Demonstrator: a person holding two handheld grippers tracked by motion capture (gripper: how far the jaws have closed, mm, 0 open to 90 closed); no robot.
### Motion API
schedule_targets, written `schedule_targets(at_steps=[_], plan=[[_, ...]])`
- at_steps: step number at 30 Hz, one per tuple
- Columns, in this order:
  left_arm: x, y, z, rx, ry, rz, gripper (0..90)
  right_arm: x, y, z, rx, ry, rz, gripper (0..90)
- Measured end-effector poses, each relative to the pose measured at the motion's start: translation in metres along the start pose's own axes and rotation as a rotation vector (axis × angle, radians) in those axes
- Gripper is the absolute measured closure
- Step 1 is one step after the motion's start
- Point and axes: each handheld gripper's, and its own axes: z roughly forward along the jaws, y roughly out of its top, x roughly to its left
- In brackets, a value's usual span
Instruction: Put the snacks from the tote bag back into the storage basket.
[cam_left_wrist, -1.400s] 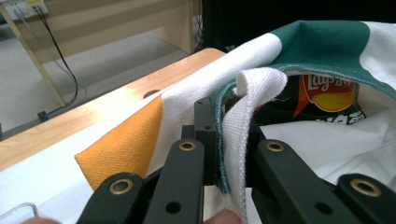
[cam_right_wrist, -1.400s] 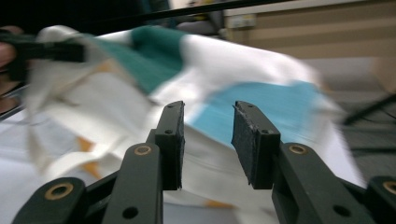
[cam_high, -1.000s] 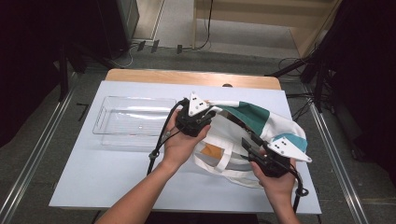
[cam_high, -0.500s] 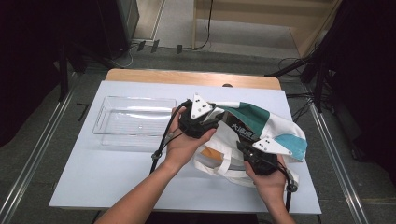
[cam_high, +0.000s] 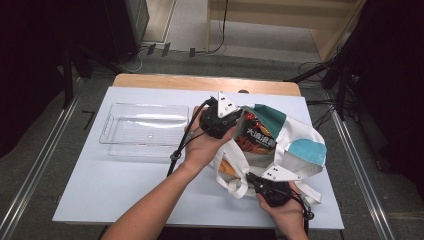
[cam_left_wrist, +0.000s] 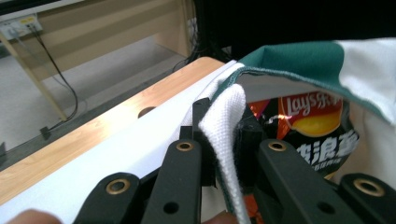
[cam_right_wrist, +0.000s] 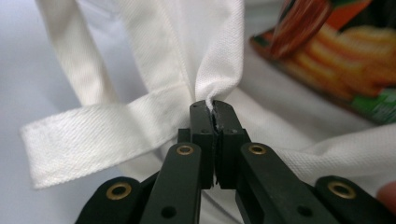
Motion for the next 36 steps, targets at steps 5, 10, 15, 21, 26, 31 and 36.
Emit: schedule_targets(at_steps=[5,10,15,21,26,31,36], plan=[[0.002,0.004,-0.007,-0.038,-0.039,-0.044,84.7,-0.004,-0.008,0.002,0.078,0.043,0.011,90.0],[0.001,0.001,-0.011,-0.043,-0.062,-0.036,84.2,-0.004,0.000,-0.024,-0.124,0.012,0.035,69.2],[0.000,-0.003,-0.013,-0.051,-0.065,-0.043,83.5,-0.005,0.010,-0.059,-0.321,-0.087,0.055,65.5],[-0.002,-0.006,-0.013,-0.069,-0.064,-0.065,81.1,-0.015,0.006,-0.061,-0.319,-0.246,0.179,51.5],[-0.002,-0.008,-0.013,-0.074,-0.067,-0.064,80.1,-0.022,0.003,-0.044,-0.270,-0.235,0.204,70.0],[0.000,-0.011,-0.014,-0.076,-0.078,-0.073,80.1,-0.021,0.015,-0.059,-0.333,-0.274,0.123,85.8],[0.000,-0.014,-0.017,-0.071,-0.078,-0.062,81.3,-0.033,0.033,-0.082,-0.423,-0.335,0.102,86.3]])
